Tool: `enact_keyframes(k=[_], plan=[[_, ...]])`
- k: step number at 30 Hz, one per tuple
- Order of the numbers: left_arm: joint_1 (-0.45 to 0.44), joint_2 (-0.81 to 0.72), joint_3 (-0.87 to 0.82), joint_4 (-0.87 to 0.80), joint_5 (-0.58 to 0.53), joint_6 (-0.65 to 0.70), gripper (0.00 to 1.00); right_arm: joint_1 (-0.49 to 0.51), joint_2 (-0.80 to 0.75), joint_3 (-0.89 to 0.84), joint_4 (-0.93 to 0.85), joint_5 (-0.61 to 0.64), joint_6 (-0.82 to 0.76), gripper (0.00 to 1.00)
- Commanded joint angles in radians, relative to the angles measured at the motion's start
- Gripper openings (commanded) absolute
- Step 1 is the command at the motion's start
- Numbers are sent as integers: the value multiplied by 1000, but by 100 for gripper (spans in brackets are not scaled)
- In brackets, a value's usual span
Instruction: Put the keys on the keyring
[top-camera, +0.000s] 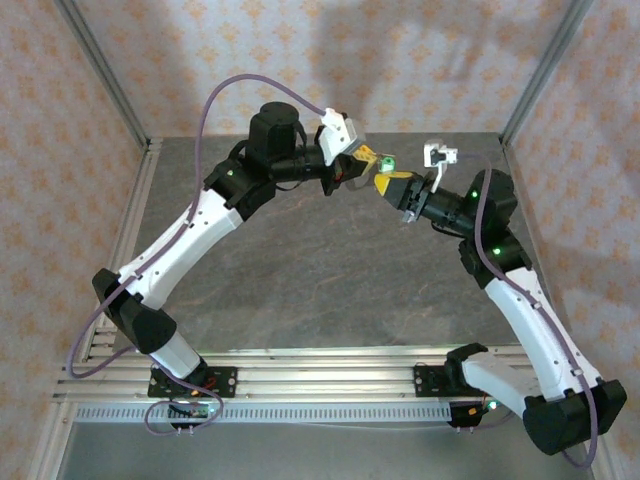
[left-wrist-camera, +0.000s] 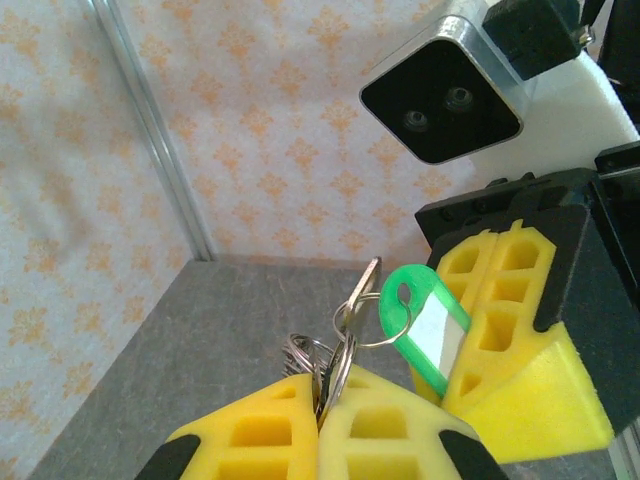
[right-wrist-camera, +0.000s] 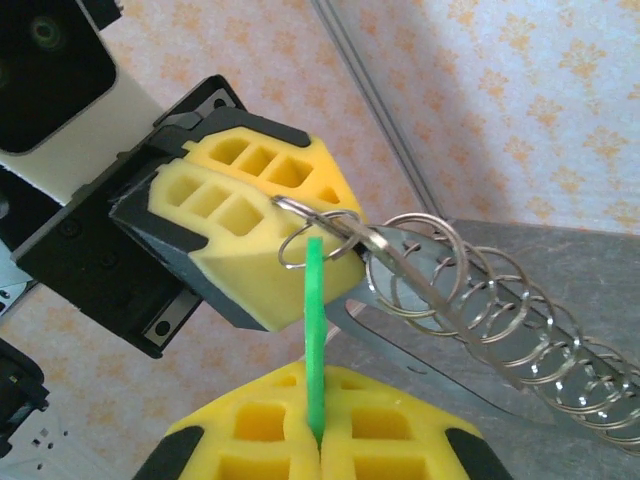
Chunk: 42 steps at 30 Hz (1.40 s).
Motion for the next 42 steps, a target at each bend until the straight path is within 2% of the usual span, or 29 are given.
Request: enact_keyframes(k=[1,11,18,23,29,38,40,42], plan=[[15,-16,13,2,-31,20,0,-25,-37,25,-22,20,-33,0],[15,-14,12,-6,-6,19,0,-30,43,141,-34,-62,-16,0],[15,-15,9,-2,-14,17,0,-31,58,182,-74,-19,-52,0],[15,-21,-11,4,-47,17,0,-47,60,184,-78,-6,-53,0],[15,-22,-37,21,-143,3,0,-58,70,169,-69,-8,-26,0],[15,6,-52,5,-190,9,0,-64,120,184,-19,-6,61,0],[15,13,-57,8,-200,1,7,-64,142,194,-18,0,74,0],[18,20,-65,15,-205,-13,22,-64,165,205,-22,3,80,0]])
